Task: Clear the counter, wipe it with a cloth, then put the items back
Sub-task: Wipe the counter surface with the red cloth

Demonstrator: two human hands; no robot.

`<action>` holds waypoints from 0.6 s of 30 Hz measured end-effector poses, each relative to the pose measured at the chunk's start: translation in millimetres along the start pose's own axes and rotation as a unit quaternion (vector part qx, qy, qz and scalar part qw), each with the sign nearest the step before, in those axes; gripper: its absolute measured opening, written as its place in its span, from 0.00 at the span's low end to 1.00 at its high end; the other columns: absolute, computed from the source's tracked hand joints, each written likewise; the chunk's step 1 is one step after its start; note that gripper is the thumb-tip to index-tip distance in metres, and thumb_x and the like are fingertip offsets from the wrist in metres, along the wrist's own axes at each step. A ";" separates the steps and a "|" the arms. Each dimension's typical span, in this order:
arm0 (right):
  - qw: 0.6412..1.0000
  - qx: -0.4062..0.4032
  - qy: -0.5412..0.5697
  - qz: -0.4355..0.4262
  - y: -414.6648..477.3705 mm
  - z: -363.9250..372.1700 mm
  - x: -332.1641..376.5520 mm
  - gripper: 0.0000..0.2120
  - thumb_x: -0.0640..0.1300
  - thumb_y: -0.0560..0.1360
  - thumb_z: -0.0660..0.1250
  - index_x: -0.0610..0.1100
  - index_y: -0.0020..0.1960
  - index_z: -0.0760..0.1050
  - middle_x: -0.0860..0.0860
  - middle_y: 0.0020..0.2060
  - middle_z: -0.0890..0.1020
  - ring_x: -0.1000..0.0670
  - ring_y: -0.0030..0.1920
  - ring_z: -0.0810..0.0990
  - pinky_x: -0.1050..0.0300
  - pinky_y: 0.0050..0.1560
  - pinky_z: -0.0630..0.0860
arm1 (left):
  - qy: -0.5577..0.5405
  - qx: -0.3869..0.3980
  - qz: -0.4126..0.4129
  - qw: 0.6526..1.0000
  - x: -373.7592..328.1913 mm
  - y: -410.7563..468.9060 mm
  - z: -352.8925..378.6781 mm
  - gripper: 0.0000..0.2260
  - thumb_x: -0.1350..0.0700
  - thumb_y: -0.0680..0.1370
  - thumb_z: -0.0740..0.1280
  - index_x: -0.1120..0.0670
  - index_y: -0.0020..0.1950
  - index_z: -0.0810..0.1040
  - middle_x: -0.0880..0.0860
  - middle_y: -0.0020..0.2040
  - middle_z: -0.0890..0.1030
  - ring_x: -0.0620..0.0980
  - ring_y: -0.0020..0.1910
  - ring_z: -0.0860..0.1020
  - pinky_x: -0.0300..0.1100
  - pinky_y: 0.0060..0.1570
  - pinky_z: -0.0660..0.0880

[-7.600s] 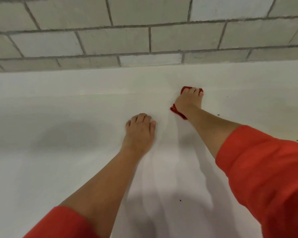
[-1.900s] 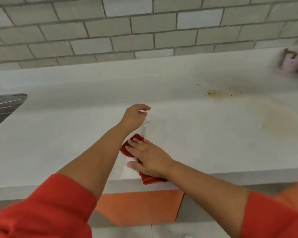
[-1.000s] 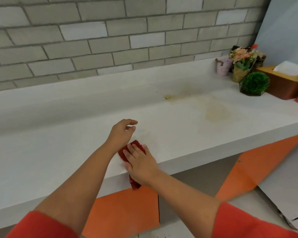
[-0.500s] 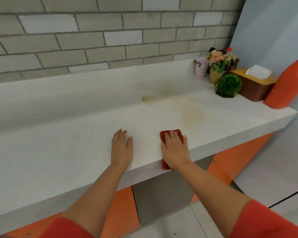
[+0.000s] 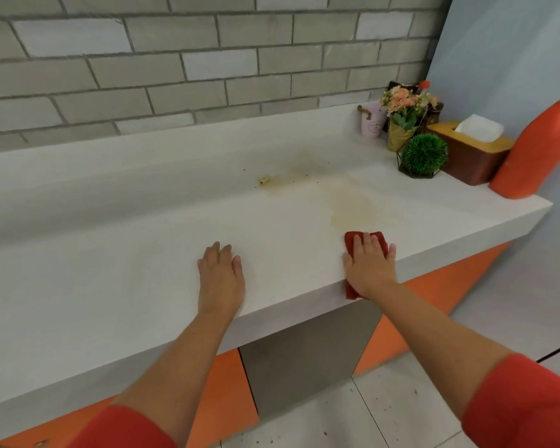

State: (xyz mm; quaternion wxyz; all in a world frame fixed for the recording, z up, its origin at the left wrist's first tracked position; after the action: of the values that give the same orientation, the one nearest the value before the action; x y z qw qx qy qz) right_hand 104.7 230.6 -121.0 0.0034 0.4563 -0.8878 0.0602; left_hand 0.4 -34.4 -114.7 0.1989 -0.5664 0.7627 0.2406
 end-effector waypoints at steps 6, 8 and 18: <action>0.978 -0.010 -0.012 -0.206 -46.5 13.0 133.1 0.28 0.54 0.82 0.42 0.41 0.77 0.43 0.45 0.77 0.46 0.46 0.77 0.43 0.46 0.75 0.37 | 0.057 -0.017 0.023 0.998 -4.0 2.3 0.7 0.20 0.55 0.83 0.49 0.60 0.73 0.62 0.59 0.75 0.59 0.56 0.76 0.54 0.50 0.75 0.45; 0.955 -0.024 0.008 -0.295 -67.8 14.9 149.0 0.26 0.52 0.82 0.43 0.43 0.77 0.46 0.47 0.77 0.49 0.49 0.77 0.45 0.50 0.74 0.36 | 0.061 -0.020 0.020 0.998 -2.8 0.8 0.6 0.19 0.56 0.83 0.50 0.60 0.73 0.63 0.60 0.75 0.60 0.56 0.75 0.54 0.50 0.75 0.46; 0.990 -0.089 0.051 -0.098 2.8 -1.3 -4.1 0.31 0.55 0.77 0.37 0.45 0.76 0.57 0.49 0.75 0.59 0.52 0.76 0.53 0.52 0.75 0.41 | 0.083 -0.038 0.033 0.995 -10.3 -2.6 -3.1 0.19 0.57 0.83 0.51 0.61 0.71 0.65 0.59 0.74 0.62 0.55 0.74 0.57 0.51 0.74 0.46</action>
State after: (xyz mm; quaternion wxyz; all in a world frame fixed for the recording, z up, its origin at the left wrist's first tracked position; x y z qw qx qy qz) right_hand 104.7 235.7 -120.3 0.0950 0.5353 -0.8393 0.0032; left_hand 5.7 -28.9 -106.6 0.1050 -0.5664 0.7851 0.2274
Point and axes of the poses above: each hand's wrist, its own y-axis towards the middle knuckle, its own z-axis out of the palm, x = y × z, the point moved 8 cm from there along y, towards the middle knuckle
